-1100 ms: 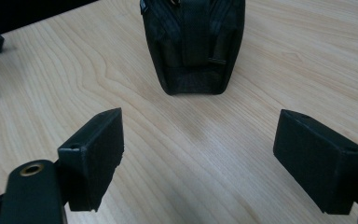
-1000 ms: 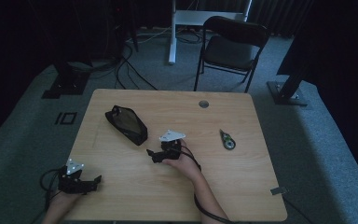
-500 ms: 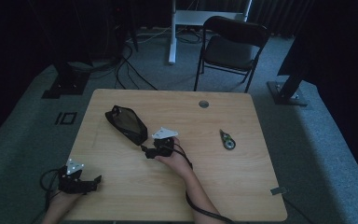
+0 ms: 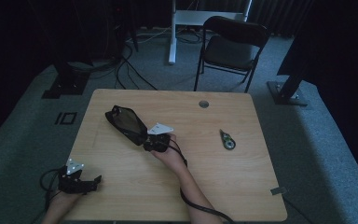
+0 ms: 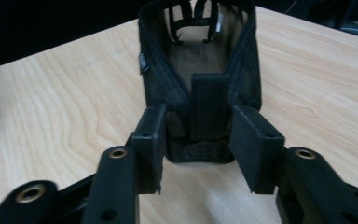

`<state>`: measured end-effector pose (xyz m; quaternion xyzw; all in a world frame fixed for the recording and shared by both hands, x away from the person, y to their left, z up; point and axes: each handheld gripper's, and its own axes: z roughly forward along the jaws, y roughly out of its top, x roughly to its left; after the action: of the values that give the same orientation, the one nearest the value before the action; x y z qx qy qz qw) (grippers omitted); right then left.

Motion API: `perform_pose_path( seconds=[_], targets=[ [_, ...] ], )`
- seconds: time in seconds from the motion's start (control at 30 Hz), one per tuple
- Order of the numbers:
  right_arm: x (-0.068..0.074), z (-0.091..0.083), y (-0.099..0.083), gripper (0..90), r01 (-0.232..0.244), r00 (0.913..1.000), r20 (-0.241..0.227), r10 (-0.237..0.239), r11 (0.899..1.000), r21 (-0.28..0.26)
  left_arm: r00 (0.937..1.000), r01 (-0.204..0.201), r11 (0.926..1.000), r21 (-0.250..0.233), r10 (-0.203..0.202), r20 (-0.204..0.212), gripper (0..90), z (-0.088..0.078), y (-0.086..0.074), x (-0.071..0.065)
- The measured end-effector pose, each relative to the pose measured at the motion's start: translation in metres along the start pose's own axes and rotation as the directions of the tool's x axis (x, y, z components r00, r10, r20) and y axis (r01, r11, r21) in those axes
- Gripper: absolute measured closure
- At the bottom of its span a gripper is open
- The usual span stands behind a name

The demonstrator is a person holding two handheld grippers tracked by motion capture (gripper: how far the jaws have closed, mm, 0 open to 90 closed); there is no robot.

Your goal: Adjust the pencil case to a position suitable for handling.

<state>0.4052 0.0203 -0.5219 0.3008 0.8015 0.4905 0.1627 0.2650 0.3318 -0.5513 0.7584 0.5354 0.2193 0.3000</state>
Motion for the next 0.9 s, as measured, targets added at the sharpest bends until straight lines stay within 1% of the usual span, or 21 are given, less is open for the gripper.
perform_pose_path(
  seconds=[0.03, 0.07, 0.1, 0.17, 0.2, 0.23, 0.27, 0.33, 0.5, 0.6, 0.8, 0.9],
  targets=[
    [0.000, 0.002, 0.001, 56.1, 0.009, 0.9999, 0.013, -0.009, 1.000, 0.011, 1.0000, 0.000, 1.0000, 0.000, 0.000, 0.000, 0.0, 0.000, 0.000, 0.000],
    [0.000, 0.003, 0.001, 57.8, 0.005, 0.9998, 0.018, -0.005, 1.000, 0.012, 1.0000, 0.000, 1.0000, 0.000, 0.000, 0.000, 0.0, 0.000, 0.000, 0.000],
    [0.000, 0.004, 0.002, 59.1, -0.003, 0.9999, 0.015, 0.003, 1.000, 0.009, 1.0000, 0.000, 1.0000, 0.000, 0.000, 0.000, 0.0, 0.000, 0.000, 0.000],
    [-0.001, 0.005, 0.002, 62.5, -0.002, 0.9998, 0.022, 0.002, 1.000, -0.006, 1.0000, 0.000, 1.0000, 0.000, 0.000, 0.000, 0.0, 0.000, 0.000, 0.000],
    [-0.001, 0.006, 0.002, 63.5, -0.013, 0.9999, 0.010, 0.013, 1.000, 0.000, 1.0000, 0.000, 1.0000, 0.000, 0.000, 0.000, 0.0, 0.000, 0.000, 0.000],
    [-0.001, 0.006, 0.002, 65.9, -0.018, 0.9998, 0.012, 0.018, 1.000, 0.011, 1.0000, 0.000, 1.0000, 0.000, 0.000, 0.000, 0.0, 0.000, 0.000, 0.000],
    [-0.001, 0.006, 0.001, 70.1, -0.011, 0.9996, 0.028, 0.010, 1.000, 0.017, 1.0000, 0.000, 1.0000, 0.000, 0.000, 0.000, 0.0, 0.000, 0.000, 0.000],
    [-0.002, 0.007, 0.001, 72.0, -0.024, 0.9996, 0.014, 0.024, 0.999, 0.026, 1.0000, 0.000, 1.0000, 0.000, 0.000, 0.000, 0.0, 0.000, 0.000, 0.000],
    [0.000, 0.004, 0.002, 72.5, 0.004, 1.0000, 0.007, -0.004, 0.999, 0.042, 1.0000, 0.000, 1.0000, 0.000, 0.000, 0.000, 0.0, 0.000, 0.000, 0.000],
    [0.000, 0.000, 0.001, 72.6, 0.008, 0.9999, 0.005, -0.009, 0.999, 0.038, 1.0000, 0.000, 1.0000, 0.000, 0.000, 0.000, 0.0, 0.000, 0.000, 0.000],
    [-0.006, -0.008, -0.004, 72.7, -0.021, 0.9998, 0.002, 0.021, 0.999, 0.038, 1.0000, 0.000, 1.0000, 0.000, 0.000, 0.000, 0.0, 0.000, 0.000, 0.000],
    [-0.006, -0.012, -0.006, 72.7, -0.022, 0.9998, -0.005, 0.022, 0.999, 0.041, 1.0000, 0.000, 1.0000, 0.000, 0.000, 0.000, 0.0, 0.000, 0.000, 0.000]
  ],
)
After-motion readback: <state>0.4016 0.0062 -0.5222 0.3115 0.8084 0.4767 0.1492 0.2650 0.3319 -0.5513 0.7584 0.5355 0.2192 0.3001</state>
